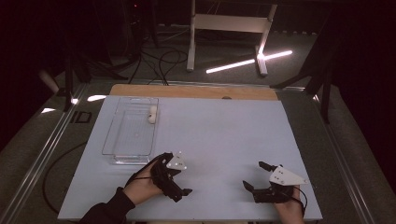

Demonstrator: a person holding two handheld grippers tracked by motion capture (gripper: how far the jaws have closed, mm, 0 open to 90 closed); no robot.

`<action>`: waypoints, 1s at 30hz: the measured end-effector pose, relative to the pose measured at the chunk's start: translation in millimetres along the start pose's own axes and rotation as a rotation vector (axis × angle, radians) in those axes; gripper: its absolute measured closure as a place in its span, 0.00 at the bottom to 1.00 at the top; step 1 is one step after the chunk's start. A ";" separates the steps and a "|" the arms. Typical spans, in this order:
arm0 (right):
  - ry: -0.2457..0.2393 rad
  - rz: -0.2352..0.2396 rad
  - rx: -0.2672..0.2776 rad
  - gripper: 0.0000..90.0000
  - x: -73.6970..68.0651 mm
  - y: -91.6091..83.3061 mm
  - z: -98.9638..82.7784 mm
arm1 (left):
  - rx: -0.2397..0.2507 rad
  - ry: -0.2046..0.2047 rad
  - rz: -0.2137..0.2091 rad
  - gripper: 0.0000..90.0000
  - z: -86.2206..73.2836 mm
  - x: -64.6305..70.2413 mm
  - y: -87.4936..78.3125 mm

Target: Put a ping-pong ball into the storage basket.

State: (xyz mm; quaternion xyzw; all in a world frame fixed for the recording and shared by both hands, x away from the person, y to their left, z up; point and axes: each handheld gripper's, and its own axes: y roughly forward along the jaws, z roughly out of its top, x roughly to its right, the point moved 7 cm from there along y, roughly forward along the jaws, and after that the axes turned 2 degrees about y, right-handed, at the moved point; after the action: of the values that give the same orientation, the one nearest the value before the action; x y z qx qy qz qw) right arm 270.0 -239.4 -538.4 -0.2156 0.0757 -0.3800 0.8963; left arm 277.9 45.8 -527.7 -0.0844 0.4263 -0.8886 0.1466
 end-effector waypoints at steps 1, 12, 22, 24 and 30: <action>0.000 0.000 -0.001 0.10 -0.1 0.1 0.0 | 0.004 -0.003 0.002 0.01 -1.8 0.2 -1.0; 0.001 0.000 -0.002 0.10 -0.6 0.5 0.0 | 0.050 -0.039 -0.016 0.01 -25.3 0.1 -11.9; -0.006 0.001 -0.009 0.10 -1.1 1.7 -0.4 | 0.080 -0.065 -0.044 0.01 -49.0 1.5 -17.9; -0.005 0.001 -0.010 0.10 -1.3 1.9 -0.7 | 0.093 -0.081 -0.035 0.01 -54.3 -0.2 -19.4; -0.003 0.003 -0.008 0.10 -0.8 2.9 -1.4 | 0.097 -0.101 -0.019 0.01 -68.9 -3.8 -24.2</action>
State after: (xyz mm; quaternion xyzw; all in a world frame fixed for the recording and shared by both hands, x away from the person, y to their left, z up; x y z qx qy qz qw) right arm 270.9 -237.6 -541.0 -0.2198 0.0764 -0.3781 0.8960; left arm 257.9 111.9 -551.8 -0.1262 0.3737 -0.9042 0.1635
